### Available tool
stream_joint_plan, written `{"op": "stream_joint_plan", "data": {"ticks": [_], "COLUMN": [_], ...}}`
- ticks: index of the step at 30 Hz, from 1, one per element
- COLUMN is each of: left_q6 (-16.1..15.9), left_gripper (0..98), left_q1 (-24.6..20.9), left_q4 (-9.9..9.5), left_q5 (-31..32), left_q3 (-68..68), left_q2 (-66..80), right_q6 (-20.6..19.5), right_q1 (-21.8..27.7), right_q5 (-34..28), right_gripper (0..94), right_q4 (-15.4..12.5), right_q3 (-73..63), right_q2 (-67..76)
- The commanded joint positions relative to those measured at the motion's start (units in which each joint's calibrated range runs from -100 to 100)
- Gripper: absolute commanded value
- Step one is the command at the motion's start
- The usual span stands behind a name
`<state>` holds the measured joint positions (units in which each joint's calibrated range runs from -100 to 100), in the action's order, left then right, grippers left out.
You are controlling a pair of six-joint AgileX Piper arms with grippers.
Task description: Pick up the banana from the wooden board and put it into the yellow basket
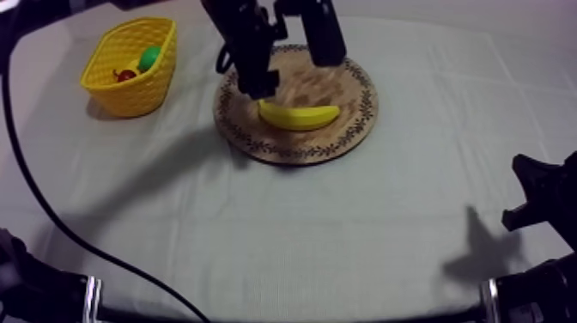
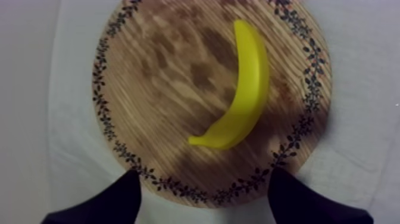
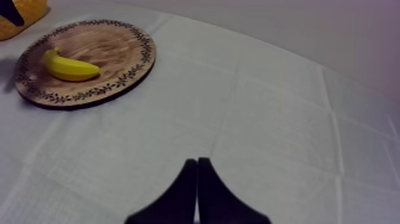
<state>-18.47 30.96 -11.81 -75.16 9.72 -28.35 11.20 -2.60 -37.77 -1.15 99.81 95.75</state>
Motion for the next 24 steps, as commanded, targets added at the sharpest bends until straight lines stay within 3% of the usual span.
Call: {"op": "stream_joint_plan", "data": {"ticks": [1,24], "left_q6": [-0.1,-1.8], "left_gripper": [77.0,72.2], "left_q1": [0.0,1.2], "left_q4": [-0.10,-0.30], "left_q5": [0.9,6.4], "left_q3": [-0.2,5.9], "left_q2": [-1.8,-17.0], "right_q6": [0.0,0.0], "right_q1": [0.0,0.0], "right_q5": [0.0,0.0], "right_gripper": [0.3,0.3], "right_q4": [0.0,0.0], "right_q3": [0.0,0.0], "right_q2": [0.0,0.0]}}
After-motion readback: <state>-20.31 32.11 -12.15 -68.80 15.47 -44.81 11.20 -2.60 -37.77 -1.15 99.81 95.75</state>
